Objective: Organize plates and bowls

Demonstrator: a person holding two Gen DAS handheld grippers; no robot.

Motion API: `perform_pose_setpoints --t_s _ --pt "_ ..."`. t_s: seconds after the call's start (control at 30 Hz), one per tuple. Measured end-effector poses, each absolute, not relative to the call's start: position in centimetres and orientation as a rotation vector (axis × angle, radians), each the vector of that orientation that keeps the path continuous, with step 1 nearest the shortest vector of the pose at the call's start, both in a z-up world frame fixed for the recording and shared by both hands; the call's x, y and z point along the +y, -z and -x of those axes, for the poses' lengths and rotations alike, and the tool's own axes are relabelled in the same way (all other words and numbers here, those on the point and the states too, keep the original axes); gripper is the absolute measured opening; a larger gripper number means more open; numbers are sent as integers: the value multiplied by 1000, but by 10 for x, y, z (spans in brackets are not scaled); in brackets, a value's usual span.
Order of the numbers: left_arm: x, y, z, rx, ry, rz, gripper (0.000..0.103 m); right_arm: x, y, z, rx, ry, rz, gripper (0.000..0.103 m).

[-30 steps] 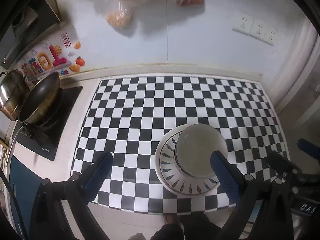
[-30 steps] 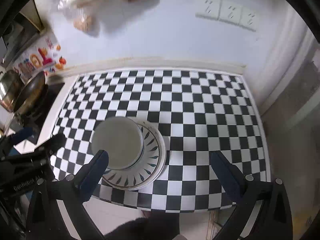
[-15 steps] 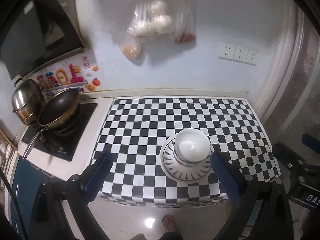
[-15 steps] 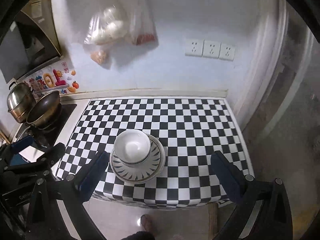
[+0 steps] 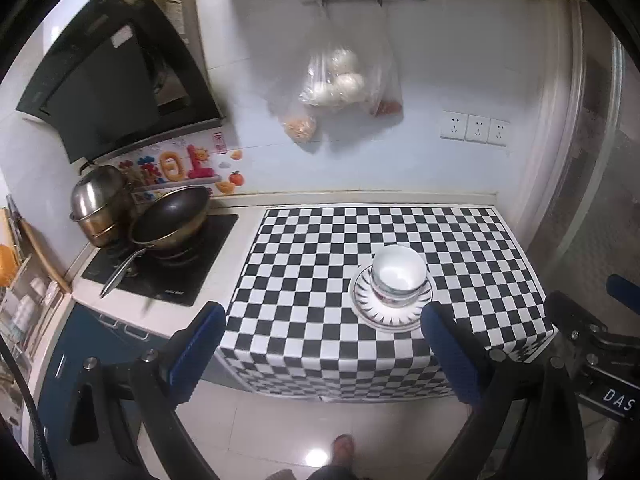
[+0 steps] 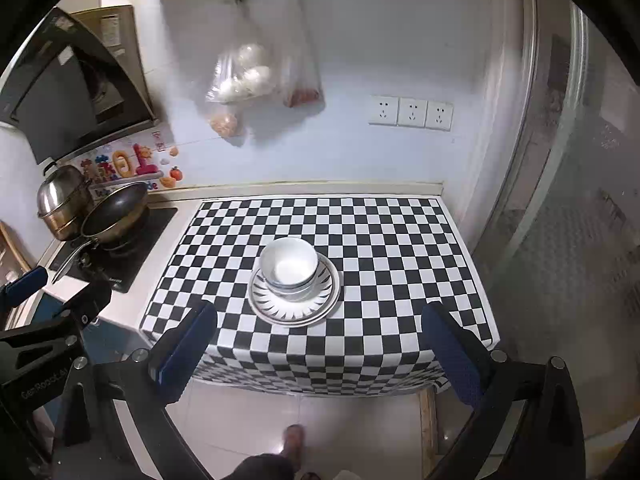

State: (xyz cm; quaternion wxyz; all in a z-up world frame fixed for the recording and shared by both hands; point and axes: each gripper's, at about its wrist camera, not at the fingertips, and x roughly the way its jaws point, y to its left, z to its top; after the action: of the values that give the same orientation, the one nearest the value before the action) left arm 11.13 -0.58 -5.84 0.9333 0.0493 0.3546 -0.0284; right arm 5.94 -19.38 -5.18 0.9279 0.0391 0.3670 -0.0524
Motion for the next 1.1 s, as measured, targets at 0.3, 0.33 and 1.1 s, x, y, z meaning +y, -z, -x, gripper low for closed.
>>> perform_pose_setpoints --t_s 0.3,0.33,1.1 --pt "22 31 -61 673 64 -87 100 -174 14 3 678 159 -67 103" --pt "24 29 -57 670 68 -88 100 -171 11 9 673 163 -66 103" --pt "60 17 -3 618 112 -93 100 -116 -6 87 637 259 -68 103"
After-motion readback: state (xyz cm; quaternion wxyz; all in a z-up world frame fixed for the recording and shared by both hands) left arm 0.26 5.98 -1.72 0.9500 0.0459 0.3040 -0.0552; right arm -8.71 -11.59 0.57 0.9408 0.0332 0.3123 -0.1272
